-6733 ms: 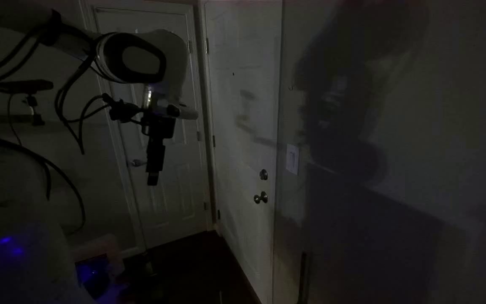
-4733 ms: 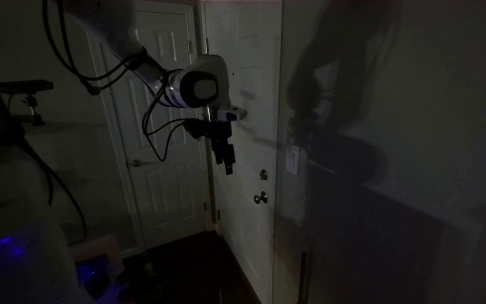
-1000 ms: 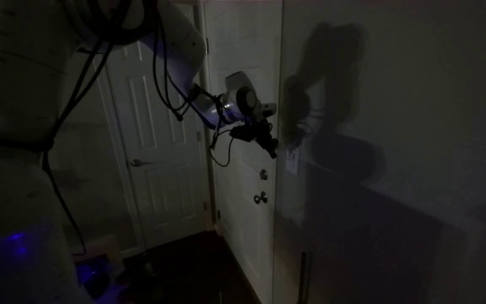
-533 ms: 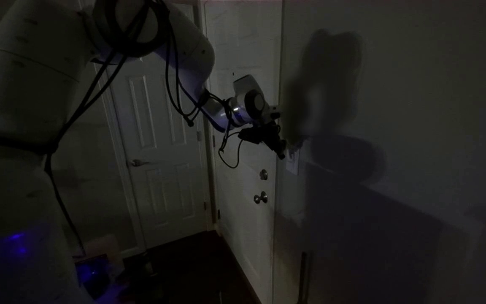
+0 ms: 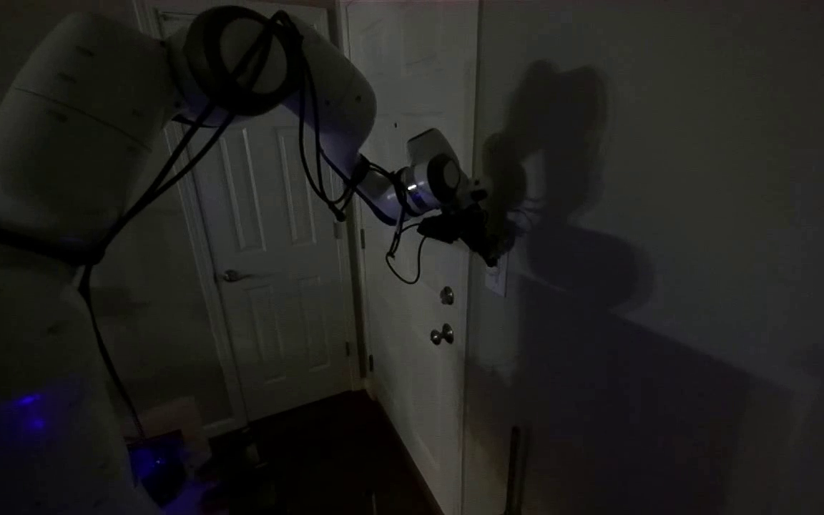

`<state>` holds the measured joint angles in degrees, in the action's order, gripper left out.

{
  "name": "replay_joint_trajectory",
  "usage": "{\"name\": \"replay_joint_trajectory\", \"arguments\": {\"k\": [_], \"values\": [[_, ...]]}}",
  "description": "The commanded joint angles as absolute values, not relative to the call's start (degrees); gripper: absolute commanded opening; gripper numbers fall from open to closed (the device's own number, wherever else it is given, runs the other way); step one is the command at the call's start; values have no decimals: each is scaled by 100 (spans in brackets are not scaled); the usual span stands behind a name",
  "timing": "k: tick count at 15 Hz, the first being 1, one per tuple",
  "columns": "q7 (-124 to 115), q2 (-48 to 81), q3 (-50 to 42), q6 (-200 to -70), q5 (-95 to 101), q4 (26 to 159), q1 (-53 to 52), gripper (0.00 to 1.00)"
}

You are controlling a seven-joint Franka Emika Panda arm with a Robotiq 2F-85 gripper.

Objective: Flip the switch to turn on the light

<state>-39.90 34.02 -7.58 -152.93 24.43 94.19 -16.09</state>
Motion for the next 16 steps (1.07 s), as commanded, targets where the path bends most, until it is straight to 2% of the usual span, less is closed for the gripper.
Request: {"name": "replay_joint_trajectory", "arguments": {"k": [1,4,11,16], "values": [[-3873,3590,-862,-15111,2254,9070,-1714,1],[-3887,3591,-853,-14919,2263,9032,-1728,1],[-2538,3024,-18,-14097,1047,9680,-1407,1],[-2530,2701,39,-13915,865,10127,-1456,1]]}}
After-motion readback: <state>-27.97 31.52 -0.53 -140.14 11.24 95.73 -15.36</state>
